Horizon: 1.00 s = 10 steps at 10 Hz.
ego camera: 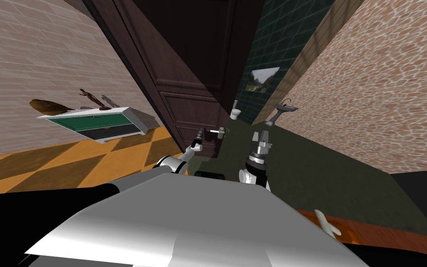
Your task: Push the door open
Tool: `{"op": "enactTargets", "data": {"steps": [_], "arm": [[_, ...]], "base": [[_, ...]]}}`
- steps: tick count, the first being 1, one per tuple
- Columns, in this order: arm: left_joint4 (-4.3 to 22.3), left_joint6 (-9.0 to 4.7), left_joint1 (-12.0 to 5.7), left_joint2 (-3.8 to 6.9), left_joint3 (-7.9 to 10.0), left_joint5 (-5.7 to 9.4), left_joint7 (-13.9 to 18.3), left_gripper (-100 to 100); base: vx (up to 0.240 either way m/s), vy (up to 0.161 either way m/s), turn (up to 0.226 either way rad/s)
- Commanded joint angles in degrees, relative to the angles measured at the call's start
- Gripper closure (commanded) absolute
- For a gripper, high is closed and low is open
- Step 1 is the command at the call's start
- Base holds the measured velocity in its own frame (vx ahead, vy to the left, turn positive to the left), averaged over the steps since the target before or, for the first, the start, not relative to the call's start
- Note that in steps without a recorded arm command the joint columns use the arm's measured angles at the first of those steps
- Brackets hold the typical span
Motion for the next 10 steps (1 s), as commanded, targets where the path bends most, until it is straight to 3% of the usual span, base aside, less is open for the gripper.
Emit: {"op": "enactTargets", "data": {"steps": [1,2,3,5,6,10], "arm": [[1.0,-0.51,-0.6,-1.2,-0.16,0.21,0.0,-100],[1.1,-0.57,-0.67,-1.44,-0.18,0.24,-0.1,-100],[1.5,-0.76,-0.92,-2.37,-0.24,0.36,-0.1,-100],[1.5,-0.76,-0.92,-2.37,-0.24,0.36,-0.1,-100],[1.9,-0.93,-1.12,-3.26,-0.3,0.47,-0.2,-100],[2.2,-1.11,-1.35,-4.42,-0.36,0.58,-0.3,-100]], "base": [[-0.127,-0.138,0.039],[-0.104,-0.118,0.017],[-0.113,-0.14,0.018],[-0.062,-0.083,0.008],[-0.077,-0.112,0.003],[-0.099,-0.146,0.002]]}}
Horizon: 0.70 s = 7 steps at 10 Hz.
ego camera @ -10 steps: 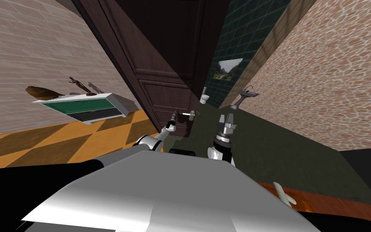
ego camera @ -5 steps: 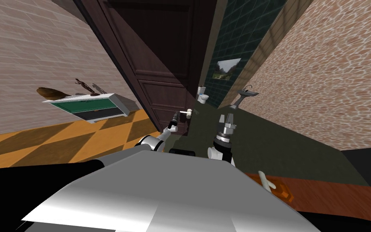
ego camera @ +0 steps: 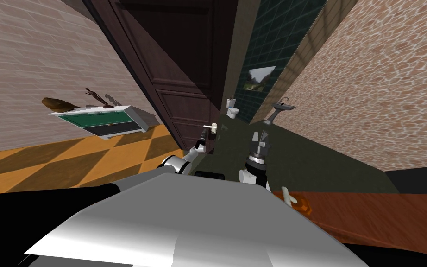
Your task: Push the door open
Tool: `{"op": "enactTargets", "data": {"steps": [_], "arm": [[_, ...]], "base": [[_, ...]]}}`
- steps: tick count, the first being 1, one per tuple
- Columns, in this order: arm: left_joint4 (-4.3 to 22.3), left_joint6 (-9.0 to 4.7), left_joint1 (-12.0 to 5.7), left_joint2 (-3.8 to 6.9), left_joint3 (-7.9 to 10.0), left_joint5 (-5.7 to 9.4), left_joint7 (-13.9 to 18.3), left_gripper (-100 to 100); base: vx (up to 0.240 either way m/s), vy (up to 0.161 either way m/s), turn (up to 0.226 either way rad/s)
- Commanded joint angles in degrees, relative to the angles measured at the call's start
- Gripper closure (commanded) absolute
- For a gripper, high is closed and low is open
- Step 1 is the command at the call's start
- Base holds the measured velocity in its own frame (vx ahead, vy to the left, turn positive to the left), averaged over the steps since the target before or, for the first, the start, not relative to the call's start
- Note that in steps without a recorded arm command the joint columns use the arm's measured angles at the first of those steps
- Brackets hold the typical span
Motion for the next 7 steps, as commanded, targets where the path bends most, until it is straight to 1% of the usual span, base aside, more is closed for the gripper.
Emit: {"op": "enactTargets", "data": {"steps": [1,2,3,4,5,6,7], "arm": [[-0.7,0.34,0.39,-0.39,-0.04,0.01,-0.2,-100],[-0.7,0.32,0.37,-0.5,-0.04,0.02,-0.2,-100],[-0.7,0.41,0.35,-0.43,0.01,0.03,-0.3,-100],[-0.7,0.33,0.34,1.11,0.06,0.05,-0.3,-100],[-0.6,0.3,0.35,1.59,0.08,0.06,-0.3,-100],[-0.6,0.25,0.36,2.48,0.14,0.08,-0.3,-100],[-0.6,0.18,0.37,3.16,0.2,0.11,-0.3,-100]], "base": [[-0.052,-0.104,0.009],[-0.087,-0.15,0.017],[-0.043,-0.073,0.008],[0.115,0.004,-0.009],[0.185,0.06,-0.005],[0.182,0.084,-0.013],[0.193,0.045,-0.027]]}}
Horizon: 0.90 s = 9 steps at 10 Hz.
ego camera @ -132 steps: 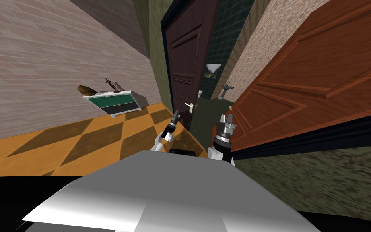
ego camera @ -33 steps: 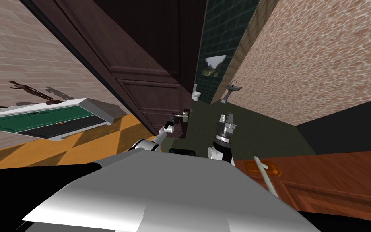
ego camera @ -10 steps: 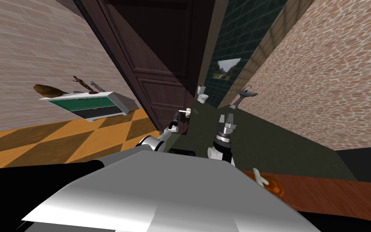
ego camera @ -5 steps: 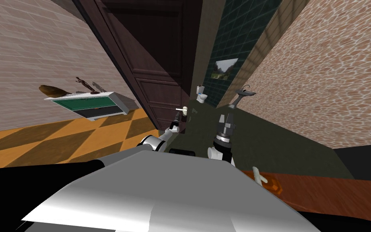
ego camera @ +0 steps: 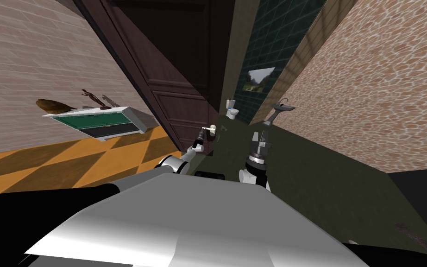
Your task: Push the door open
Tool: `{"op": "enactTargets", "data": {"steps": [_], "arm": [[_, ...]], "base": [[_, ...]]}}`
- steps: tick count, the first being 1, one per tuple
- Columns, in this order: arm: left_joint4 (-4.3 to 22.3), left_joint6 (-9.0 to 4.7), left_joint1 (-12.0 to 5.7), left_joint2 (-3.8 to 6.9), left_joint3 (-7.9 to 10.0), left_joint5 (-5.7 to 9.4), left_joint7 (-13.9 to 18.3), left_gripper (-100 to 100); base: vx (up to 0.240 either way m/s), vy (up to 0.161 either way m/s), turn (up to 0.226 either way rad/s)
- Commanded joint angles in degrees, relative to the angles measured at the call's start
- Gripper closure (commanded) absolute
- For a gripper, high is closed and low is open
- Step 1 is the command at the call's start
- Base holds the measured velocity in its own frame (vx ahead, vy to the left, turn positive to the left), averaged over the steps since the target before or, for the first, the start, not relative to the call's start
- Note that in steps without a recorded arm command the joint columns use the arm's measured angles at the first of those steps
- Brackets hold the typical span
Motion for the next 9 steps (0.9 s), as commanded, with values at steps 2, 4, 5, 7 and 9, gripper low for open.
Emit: {"op": "enactTargets", "data": {"steps": [2,4,5,7,9], "arm": [[1.4,-0.6,-0.79,0.85,0.2,0.12,0.2,-100],[1.4,-0.77,-0.77,-1.09,0.36,0.19,0.3,-100],[1.5,-0.82,-0.76,-2.26,0.41,0.2,0.3,-100],[1.9,-0.82,-1.12,-1.36,0.35,0.21,0.4,100],[1.9,-0.82,-1.12,-1.36,0.35,0.21,0.4,100]], "base": [[0.24,-0.041,-0.034],[0.227,-0.096,-0.037],[0.166,-0.083,-0.02],[0.024,-0.016,0.004],[-0.021,0.012,-0.015]]}}
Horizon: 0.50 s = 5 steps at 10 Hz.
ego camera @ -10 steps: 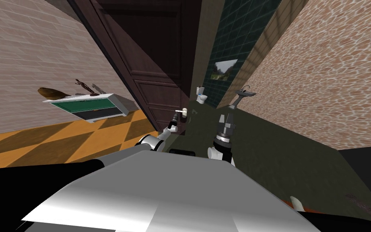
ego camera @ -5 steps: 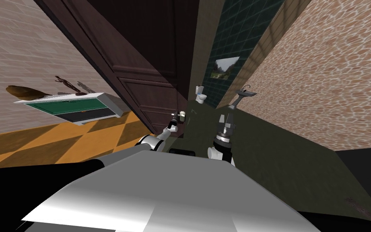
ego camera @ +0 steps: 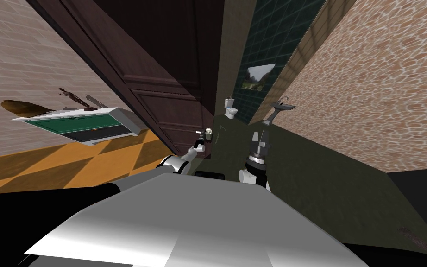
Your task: Push the door open
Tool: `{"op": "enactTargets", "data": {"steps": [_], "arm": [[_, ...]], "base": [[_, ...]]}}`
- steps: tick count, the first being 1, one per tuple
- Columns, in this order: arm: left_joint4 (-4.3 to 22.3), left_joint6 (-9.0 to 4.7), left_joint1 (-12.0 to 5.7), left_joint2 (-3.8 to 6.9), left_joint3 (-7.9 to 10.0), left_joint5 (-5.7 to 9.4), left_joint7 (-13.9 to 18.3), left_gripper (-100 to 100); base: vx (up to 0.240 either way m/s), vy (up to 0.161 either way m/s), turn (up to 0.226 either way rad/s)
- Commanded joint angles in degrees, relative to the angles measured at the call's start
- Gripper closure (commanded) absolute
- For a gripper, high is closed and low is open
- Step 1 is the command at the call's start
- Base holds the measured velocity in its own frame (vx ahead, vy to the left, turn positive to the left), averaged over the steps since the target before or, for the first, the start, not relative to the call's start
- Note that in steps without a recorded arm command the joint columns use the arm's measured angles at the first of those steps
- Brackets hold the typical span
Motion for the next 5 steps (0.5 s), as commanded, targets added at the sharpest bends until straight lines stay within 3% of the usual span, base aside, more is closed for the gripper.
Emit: {"op": "enactTargets", "data": {"steps": [1,3,4,5], "arm": [[0.0,-0.08,0.01,0.09,0.02,-0.01,0.0,100],[0.0,-0.08,0.01,0.09,0.02,-0.01,0.0,100],[0.2,-0.11,0.04,1.7,0.91,0.61,-0.5,100],[-0.7,-0.11,0.04,1.7,0.91,0.61,-0.5,100]], "base": [[-0.008,0.005,-0.003],[0.0,0.0,0.0],[0.109,-0.093,0.031],[0.131,-0.103,0.075]]}}
